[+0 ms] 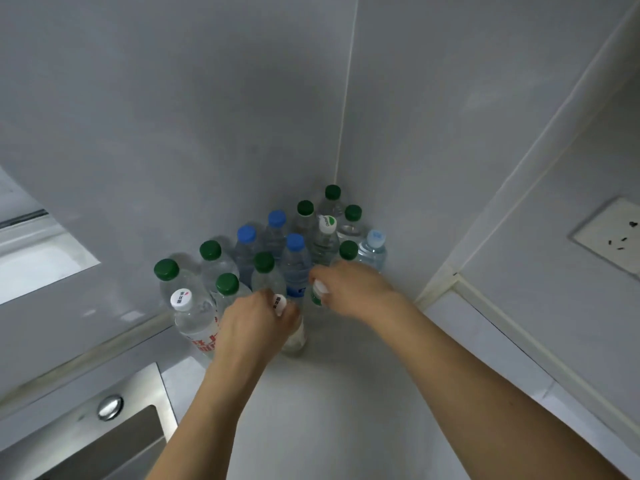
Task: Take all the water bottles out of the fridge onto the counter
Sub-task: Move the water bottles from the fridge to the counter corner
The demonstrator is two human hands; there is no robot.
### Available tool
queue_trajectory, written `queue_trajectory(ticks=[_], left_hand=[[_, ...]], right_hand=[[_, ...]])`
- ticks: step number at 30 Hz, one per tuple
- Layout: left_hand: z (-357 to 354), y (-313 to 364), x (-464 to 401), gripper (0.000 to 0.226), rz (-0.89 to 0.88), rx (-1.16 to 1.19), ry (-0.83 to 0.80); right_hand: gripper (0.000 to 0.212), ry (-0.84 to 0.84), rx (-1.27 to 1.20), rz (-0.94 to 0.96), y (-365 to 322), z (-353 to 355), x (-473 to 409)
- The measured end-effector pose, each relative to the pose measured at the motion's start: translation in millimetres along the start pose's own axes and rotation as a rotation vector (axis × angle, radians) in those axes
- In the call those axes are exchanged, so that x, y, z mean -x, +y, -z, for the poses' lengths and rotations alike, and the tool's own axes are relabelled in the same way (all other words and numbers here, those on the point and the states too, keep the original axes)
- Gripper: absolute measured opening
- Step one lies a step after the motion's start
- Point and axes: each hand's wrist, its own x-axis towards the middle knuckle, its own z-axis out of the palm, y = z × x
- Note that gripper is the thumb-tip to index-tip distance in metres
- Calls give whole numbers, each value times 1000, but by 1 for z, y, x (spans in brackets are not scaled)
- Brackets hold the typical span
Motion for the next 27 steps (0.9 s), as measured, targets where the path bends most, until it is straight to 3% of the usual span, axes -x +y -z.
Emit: queue_trajectory(ticks=[6, 10, 18, 27], left_hand=[[0, 6, -25, 22, -89, -20, -56], [-1, 1, -20, 26, -161, -55, -3], [-6, -1, -26, 24, -187, -58, -23], [5, 5, -17, 29, -130, -152, -51]], right_hand=[[42, -6, -45, -21, 2, -14, -14], [47, 12, -71, -22, 4, -23, -26], [50, 40, -163, -50, 7, -32, -29], [78, 86, -456, -246, 1, -42, 23]])
